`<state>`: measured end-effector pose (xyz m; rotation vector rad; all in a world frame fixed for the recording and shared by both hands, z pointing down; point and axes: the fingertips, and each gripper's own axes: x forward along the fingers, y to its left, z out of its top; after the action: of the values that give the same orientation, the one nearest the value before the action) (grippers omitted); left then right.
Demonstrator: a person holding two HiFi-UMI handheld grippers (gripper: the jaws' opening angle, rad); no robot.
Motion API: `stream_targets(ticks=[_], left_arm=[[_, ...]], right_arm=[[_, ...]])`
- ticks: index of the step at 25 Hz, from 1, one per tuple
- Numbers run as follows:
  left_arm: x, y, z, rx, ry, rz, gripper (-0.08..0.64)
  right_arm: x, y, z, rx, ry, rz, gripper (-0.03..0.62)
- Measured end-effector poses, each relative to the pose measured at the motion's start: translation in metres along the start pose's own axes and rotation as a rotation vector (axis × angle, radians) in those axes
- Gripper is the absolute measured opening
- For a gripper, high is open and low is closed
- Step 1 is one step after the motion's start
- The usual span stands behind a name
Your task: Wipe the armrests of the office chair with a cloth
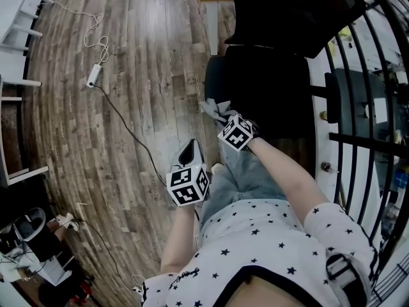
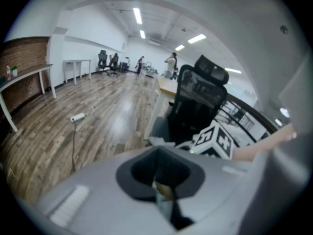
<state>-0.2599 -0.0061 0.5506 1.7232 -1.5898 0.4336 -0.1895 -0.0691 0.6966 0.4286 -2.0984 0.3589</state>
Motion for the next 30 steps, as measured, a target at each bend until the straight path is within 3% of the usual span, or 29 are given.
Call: stream_targets(ticks=[14,23,30], left_arm=[[-0.041,0.002,-0.01,-0.002,-0.051,-0.015,0.006],[-0.074,0.006,-0.024,-0.001,-0.075,-0.039,0.006],[-0.093,0.003,-0.032,-0.005,-0.075,-0.056,0.006]], right_arm=[[-0.055,0.02,0.007,0.071,-0.113,-0.077,0.031],[-0.105,0.057,0.005,0.148,-0.209,-0.111,0.031],[-0.138,0.094,0.002,0.173,-0.245,-0.093,0.031]])
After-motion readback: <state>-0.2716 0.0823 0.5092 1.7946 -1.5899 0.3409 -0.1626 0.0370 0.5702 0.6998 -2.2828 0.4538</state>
